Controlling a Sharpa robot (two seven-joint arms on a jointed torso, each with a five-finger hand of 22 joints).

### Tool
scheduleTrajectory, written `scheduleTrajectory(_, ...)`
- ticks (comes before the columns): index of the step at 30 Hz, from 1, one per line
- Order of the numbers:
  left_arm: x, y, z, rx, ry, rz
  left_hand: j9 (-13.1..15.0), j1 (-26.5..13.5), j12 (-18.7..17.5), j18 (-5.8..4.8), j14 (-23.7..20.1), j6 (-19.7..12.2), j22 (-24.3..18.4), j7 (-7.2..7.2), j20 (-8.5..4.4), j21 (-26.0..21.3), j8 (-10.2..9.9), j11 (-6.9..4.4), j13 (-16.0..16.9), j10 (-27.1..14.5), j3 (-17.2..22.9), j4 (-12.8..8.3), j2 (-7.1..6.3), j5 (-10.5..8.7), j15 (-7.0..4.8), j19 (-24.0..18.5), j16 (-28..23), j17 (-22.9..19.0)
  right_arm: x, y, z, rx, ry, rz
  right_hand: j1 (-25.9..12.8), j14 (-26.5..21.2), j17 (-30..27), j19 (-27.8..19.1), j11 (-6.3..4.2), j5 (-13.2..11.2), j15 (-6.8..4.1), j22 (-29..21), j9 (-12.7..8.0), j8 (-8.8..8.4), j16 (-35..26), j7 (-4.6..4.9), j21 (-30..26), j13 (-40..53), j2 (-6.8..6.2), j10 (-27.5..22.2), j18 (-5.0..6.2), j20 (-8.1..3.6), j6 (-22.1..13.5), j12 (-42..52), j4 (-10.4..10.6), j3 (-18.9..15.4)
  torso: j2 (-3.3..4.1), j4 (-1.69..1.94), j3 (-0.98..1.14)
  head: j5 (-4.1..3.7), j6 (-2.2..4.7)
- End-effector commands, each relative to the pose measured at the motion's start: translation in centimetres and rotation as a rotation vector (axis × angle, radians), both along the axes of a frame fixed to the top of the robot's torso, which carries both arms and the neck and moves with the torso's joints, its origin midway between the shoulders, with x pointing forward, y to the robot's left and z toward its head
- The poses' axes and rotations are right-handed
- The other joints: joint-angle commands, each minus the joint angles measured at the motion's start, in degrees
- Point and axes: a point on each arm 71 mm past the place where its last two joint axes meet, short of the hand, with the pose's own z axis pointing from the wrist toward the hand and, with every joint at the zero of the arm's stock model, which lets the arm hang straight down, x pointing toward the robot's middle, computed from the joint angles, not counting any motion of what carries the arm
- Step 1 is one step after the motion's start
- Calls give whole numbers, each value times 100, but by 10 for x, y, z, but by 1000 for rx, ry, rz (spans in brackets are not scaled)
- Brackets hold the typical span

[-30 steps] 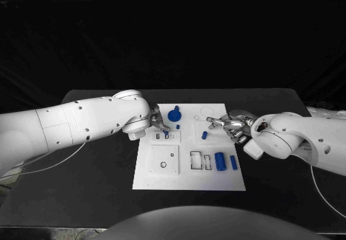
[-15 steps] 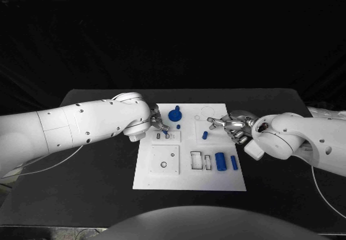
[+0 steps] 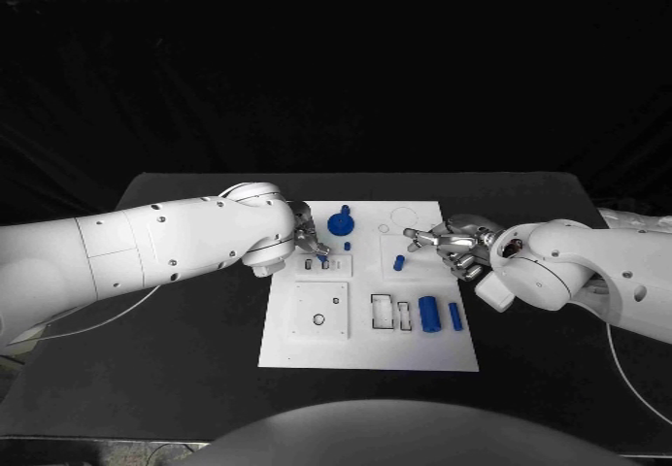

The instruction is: Assemble the parts on the task board

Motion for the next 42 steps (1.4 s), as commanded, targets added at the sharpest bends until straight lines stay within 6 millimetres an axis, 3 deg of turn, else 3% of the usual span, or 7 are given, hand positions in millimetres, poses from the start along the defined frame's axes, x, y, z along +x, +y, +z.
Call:
scheduleTrajectory(1,-1,-2,0,5,-6,-11,10,13,14,-42,618,84,1509,-32,-40,14,40,-47,1508,596,9,13,-8,25,-28,603,15,1509,-1,1,0,4,2,18,49,597,1509,600,32,11,24,1510,8,25,23,189,26,1510,17,601,-81,20,-33,16,-1,-34,-2,5,3,0,0)
scheduleTrajectory(25,-2,-5,-3,21,35,-41,8,4,14,-42,618,88,1509,-34,-41,14,36,-46,1508,596,20,12,1,27,-28,603,15,1509,-1,3,-1,4,2,19,52,597,1509,600,32,14,24,1510,8,26,23,190,26,1510,18,601,-81,20,-34,16,-1,-35,-8,-6,3,60,0)
scheduleTrajectory(42,-2,-6,-4,30,48,-49,8,3,14,-42,618,88,1509,-34,-41,14,36,-46,1508,596,21,12,3,27,-28,603,15,1509,0,3,-1,4,2,18,56,597,1509,600,32,19,25,1510,8,27,23,190,26,1510,19,601,-81,21,-36,16,0,-38,-4,1,4,42,0)
